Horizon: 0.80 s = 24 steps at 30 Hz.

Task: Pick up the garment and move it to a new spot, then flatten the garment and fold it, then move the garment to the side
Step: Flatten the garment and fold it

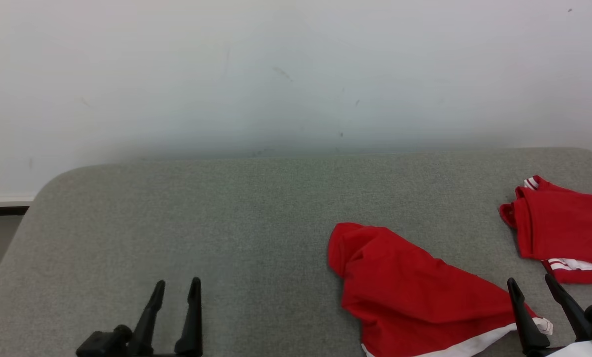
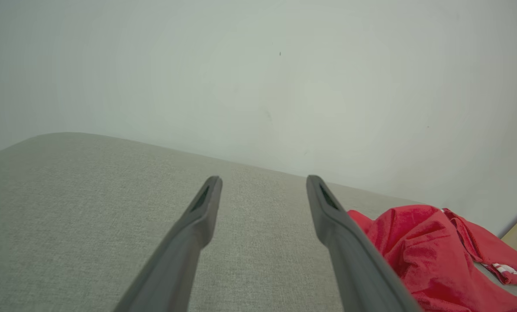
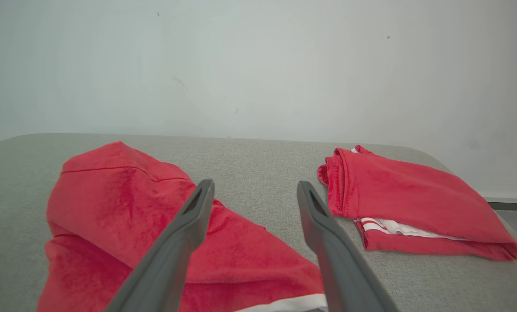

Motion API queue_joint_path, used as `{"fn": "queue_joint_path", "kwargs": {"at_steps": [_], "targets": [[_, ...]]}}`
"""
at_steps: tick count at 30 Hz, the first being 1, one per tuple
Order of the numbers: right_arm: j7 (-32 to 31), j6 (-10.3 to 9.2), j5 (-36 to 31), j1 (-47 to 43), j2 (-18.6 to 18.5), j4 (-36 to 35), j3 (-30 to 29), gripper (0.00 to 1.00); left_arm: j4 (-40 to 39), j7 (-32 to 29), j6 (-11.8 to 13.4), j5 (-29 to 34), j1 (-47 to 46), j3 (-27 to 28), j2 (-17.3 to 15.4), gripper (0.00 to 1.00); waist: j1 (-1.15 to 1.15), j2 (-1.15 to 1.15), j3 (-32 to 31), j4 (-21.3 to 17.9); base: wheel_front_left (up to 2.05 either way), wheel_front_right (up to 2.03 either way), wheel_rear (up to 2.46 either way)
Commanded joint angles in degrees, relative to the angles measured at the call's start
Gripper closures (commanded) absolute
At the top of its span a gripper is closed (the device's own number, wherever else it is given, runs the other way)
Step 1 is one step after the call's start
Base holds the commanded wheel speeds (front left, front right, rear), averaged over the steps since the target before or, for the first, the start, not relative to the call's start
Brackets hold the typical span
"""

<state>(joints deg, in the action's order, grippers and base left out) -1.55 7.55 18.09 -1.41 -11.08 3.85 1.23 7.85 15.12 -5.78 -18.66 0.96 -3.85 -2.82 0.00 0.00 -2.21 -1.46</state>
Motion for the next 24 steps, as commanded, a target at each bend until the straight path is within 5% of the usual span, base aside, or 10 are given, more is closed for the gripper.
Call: {"fn": "queue_joint_path", "kwargs": {"at_steps": [1, 11, 24], "targets": [[0.3, -0.14, 0.7, 0.5, -0.3, 0.3, -0.1, 0.0, 0.4, 0.0, -0.3, 0.2, -1.0, -0.4, -0.2, 0.0, 0.0, 0.0, 0.1, -0.1, 0.0, 0.0, 0.0], [1.7, -0.14, 0.8, 2.4, -0.4, 1.8, 0.9, 0.0, 8.9, -8.8, -1.7, -2.4, -7.5, -12.2, -1.6, 0.0, 0.0, 0.0, 1.8, -3.2, 0.0, 0.0, 0.0], [3.9, -0.14, 1.1, 5.9, 0.8, 5.5, 2.6, 0.0, 15.5, -18.0, -1.6, -7.6, -14.7, -29.2, -3.5, 0.0, 0.0, 0.0, 6.5, -12.5, 0.0, 0.0, 0.0]]}}
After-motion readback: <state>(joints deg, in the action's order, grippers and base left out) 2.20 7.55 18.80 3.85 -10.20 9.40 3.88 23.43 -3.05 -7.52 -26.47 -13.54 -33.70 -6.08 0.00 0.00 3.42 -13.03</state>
